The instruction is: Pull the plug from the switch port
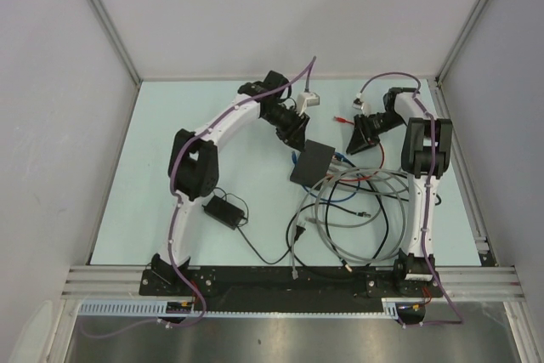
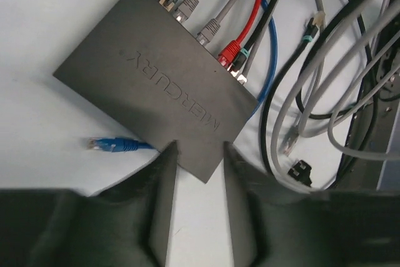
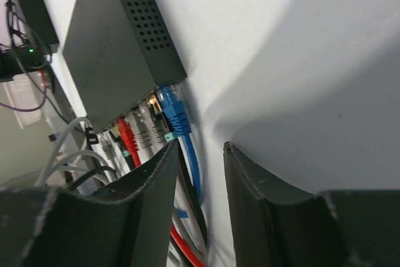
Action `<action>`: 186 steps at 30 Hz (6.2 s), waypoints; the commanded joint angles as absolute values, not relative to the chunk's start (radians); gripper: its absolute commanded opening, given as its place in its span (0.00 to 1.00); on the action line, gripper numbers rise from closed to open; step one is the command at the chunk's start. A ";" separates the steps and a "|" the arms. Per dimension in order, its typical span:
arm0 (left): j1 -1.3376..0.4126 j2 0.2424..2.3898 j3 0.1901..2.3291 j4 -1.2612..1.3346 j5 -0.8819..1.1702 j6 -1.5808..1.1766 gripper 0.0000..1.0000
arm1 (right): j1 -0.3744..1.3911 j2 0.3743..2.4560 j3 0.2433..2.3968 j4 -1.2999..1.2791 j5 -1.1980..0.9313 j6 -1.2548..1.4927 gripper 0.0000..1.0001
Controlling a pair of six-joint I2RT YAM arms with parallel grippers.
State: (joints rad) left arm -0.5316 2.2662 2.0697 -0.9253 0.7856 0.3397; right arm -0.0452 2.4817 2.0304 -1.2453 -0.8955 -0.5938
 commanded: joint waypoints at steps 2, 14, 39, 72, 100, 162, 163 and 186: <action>-0.541 2.344 2.114 -0.925 0.841 0.338 0.26 | -0.025 2.525 2.069 -1.279 -0.954 -0.609 0.46; -0.551 2.401 2.085 -0.897 0.646 0.253 0.00 | -0.003 2.592 2.083 -1.273 -0.960 -0.580 0.44; -0.554 2.376 1.995 -0.893 0.858 0.249 0.04 | 0.057 2.619 2.086 -1.144 -0.934 -0.391 0.42; -0.545 2.480 1.914 -0.920 0.669 0.331 0.00 | 0.113 2.692 2.149 -1.227 -0.925 -0.451 0.33; -0.545 2.477 1.944 -0.928 0.641 0.361 0.00 | 0.225 2.686 2.145 -1.161 -0.629 -0.272 0.14; -0.529 2.408 1.888 -0.925 0.589 0.423 0.00 | 0.103 2.582 2.138 -1.437 -0.540 -0.577 0.00; -0.529 2.408 1.888 -0.923 0.589 0.423 0.00 | 0.103 2.586 2.140 -1.431 -0.546 -0.568 0.00; -0.492 2.206 1.904 -0.826 0.545 0.270 0.47 | -0.040 2.399 2.092 -1.353 -0.730 -0.542 0.30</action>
